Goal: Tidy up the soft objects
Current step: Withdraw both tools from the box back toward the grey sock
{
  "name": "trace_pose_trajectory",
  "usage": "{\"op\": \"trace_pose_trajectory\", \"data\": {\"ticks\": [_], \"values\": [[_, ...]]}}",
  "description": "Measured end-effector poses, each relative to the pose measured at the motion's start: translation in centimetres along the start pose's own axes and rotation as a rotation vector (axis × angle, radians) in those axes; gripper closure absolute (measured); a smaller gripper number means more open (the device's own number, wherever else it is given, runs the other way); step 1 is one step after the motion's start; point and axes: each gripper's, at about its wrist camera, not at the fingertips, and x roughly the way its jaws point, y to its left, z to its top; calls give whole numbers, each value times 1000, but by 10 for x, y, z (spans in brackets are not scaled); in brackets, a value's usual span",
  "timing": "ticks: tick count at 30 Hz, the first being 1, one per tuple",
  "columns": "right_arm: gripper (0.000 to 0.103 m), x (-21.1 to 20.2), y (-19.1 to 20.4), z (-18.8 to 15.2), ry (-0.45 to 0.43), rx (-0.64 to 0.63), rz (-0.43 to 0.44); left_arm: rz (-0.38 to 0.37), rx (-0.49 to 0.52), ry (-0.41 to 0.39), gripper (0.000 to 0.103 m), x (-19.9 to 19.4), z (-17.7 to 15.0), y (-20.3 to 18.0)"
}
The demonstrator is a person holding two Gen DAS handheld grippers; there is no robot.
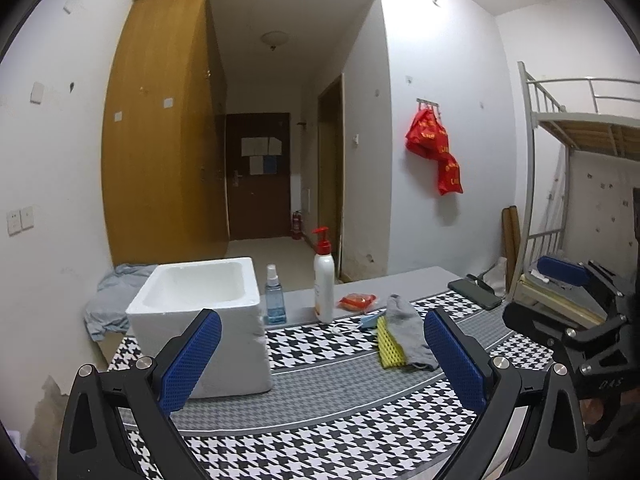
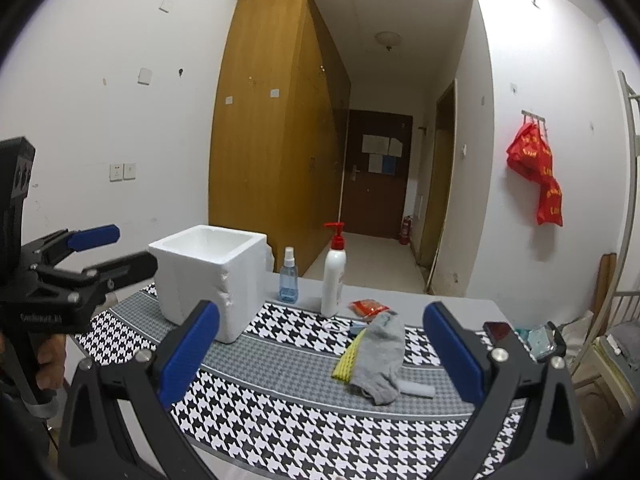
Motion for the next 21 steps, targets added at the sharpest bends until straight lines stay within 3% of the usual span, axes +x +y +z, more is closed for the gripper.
{"op": "trace_pose_trajectory", "data": {"ticks": [10,21], "values": [[0,2,-17,-15,28,21,-32,-109,18,66,1,33,-12,-31],[0,9,-49,-30,70,59,-80,-168,41,126,2,65,-18,-58]]}}
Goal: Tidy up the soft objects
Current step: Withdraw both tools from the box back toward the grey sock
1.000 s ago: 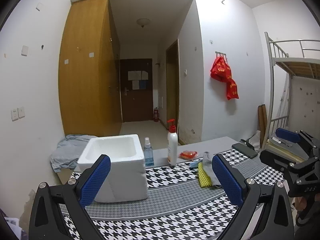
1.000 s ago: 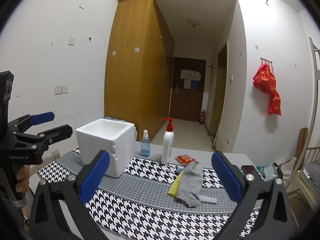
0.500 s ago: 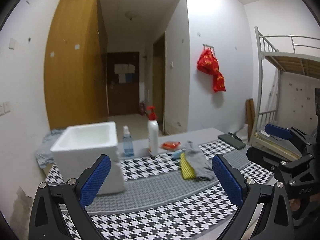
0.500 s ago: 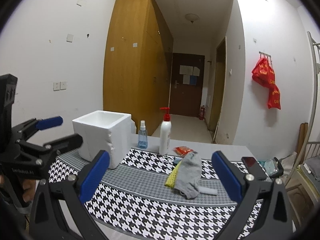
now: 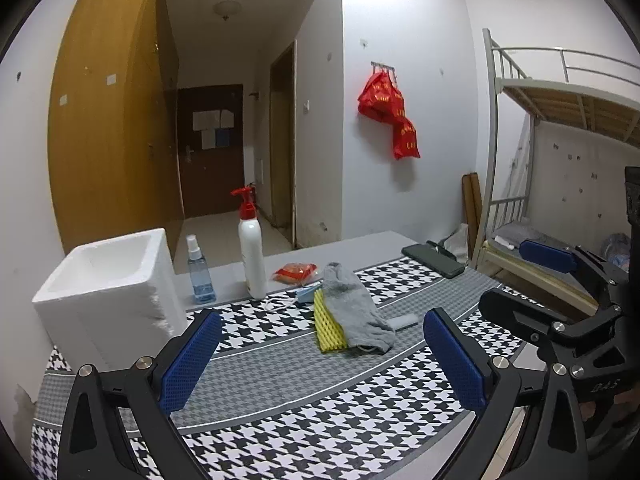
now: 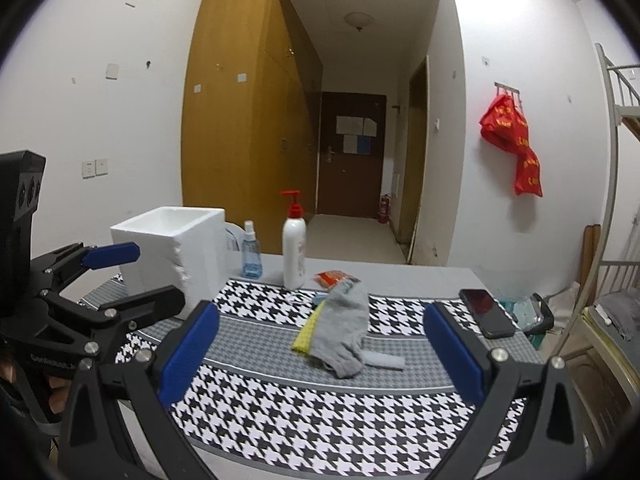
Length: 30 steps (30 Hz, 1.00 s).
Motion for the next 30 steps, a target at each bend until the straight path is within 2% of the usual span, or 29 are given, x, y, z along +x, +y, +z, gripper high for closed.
{"op": "trace_pose_trajectory", "data": {"ticks": [14,21,30], "values": [[0,31,-35,-19,85,53,-13,46,51,79,2,45,0,-10],[0,53,-46,-26,143,73,15,49,40,145,2,71,2,-8],[0,78,-54,-29,208,75,50,65,56,188,2,100,3,-7]]}}
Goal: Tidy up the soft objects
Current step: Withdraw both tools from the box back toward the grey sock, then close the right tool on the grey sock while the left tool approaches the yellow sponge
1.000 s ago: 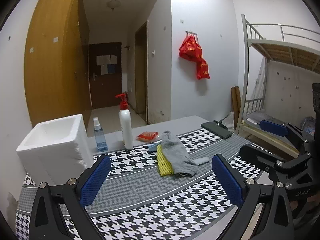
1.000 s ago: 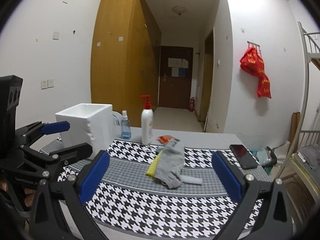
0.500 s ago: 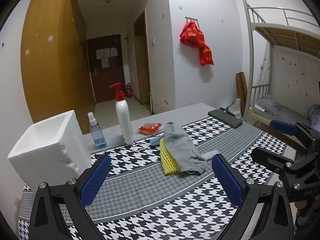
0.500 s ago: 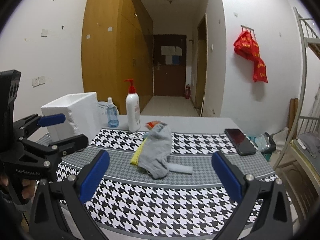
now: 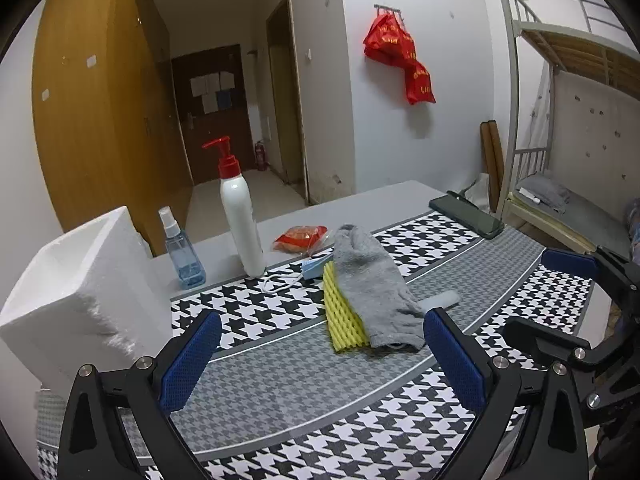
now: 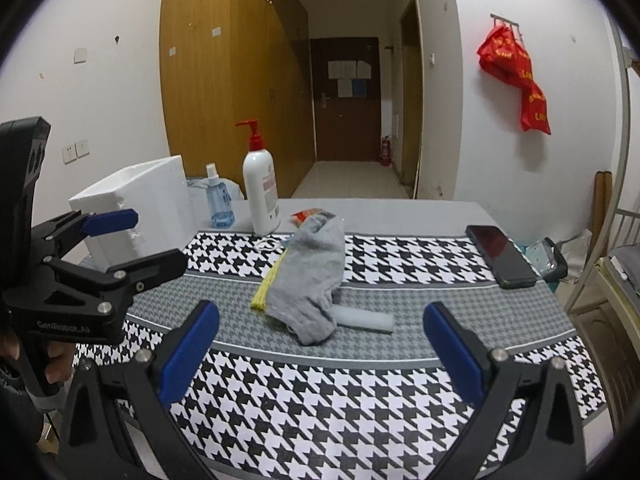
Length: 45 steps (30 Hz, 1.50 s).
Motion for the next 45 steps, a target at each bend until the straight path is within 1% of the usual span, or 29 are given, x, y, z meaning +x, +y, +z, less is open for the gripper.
{"op": "trace_pose_trajectory", "data": {"ticks": [4,8,11,14,19,21,23,25,27,28,30,33,37,39,40,41,42,44,45], "values": [[0,13,-7,1,41,18,37,-2,-18,35,2,19,2,1],[0,26,-12,1,74,4,39,2,-18,63,2,34,2,1],[1,36,-18,2,98,7,68,7,-34,80,3,45,1,4],[4,50,-24,3,137,19,100,5,-52,93,3,53,-1,9],[5,73,-22,6,193,3,123,10,-81,120,4,68,-2,17],[10,83,-21,8,221,-1,131,11,-90,124,5,72,-2,20],[12,93,-20,11,248,1,150,10,-105,132,7,76,-4,24],[17,103,-18,12,278,-1,162,5,-109,149,11,82,-6,27],[24,113,-15,12,304,-5,172,-7,-117,160,11,86,-8,30],[26,118,-14,11,322,-5,177,-11,-117,161,11,87,-9,30],[36,126,-13,9,352,-6,194,-17,-113,157,11,88,-11,30],[41,136,-13,6,384,-9,197,-32,-123,157,11,88,-13,31],[46,140,-15,6,394,-6,198,-42,-124,156,11,89,-14,30],[59,142,-14,5,400,-9,199,-46,-122,158,11,89,-14,30],[60,144,-13,6,400,-9,194,-46,-122,159,11,89,-14,30],[65,143,-13,5,397,-6,190,-47,-122,161,11,90,-15,30],[72,145,-12,6,398,-6,197,-49,-121,163,11,90,-15,29],[79,146,-10,7,400,-6,213,-49,-116,167,11,91,-16,28],[82,146,-9,7,396,-11,206,-50,-112,167,11,91,-16,27]]}}
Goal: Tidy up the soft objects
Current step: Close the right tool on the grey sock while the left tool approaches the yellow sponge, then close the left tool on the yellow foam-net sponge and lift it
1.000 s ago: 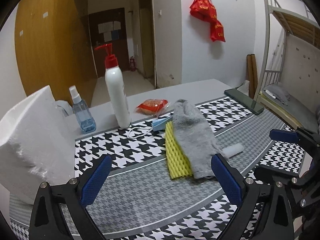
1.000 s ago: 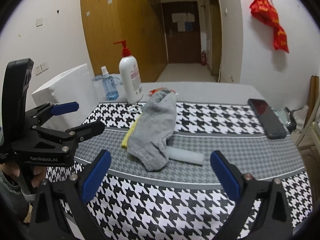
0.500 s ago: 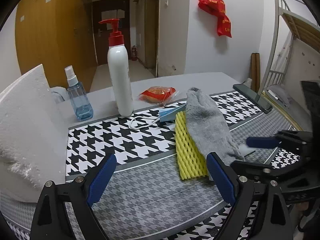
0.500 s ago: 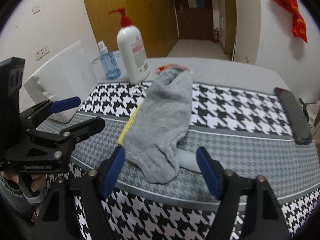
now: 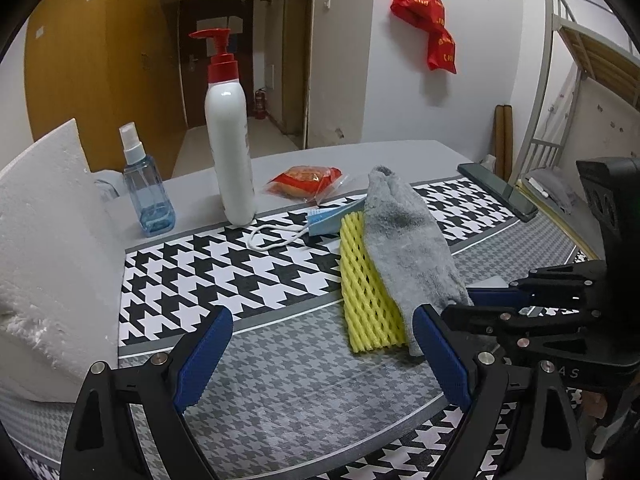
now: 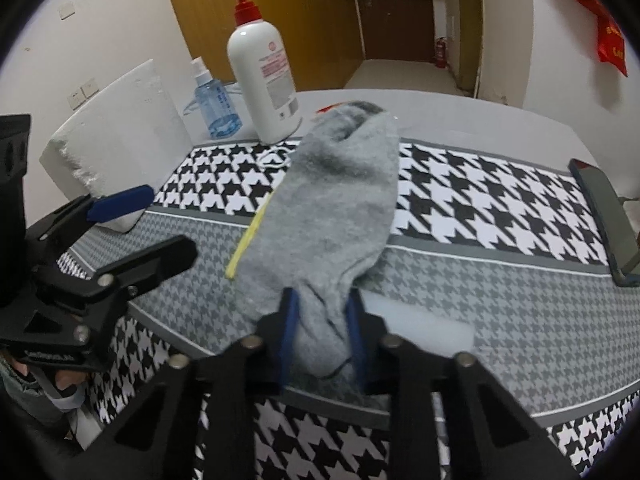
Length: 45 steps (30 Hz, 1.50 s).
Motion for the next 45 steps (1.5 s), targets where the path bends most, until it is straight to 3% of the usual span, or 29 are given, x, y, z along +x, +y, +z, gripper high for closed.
{"op": "trace_pose_trajectory", "data": {"ticks": [3,14,30,34,40,45], "values": [[88,-4,4,-1,-19,-17,3,1,7,0,11,1,0,-2],[89,-45,-12,-22,-119,35,4,17,20,-18,11,-3,0,-5],[91,-38,-6,-31,-91,37,40,69,34,-52,13,-11,1,-8],[91,-39,-2,-29,-127,31,-57,66,34,-56,14,-12,2,-8],[91,-47,-1,-29,-137,28,-53,41,42,-55,19,-15,2,-11],[91,-72,7,-29,-195,-17,-66,29,82,-69,19,-23,2,-23]]}}
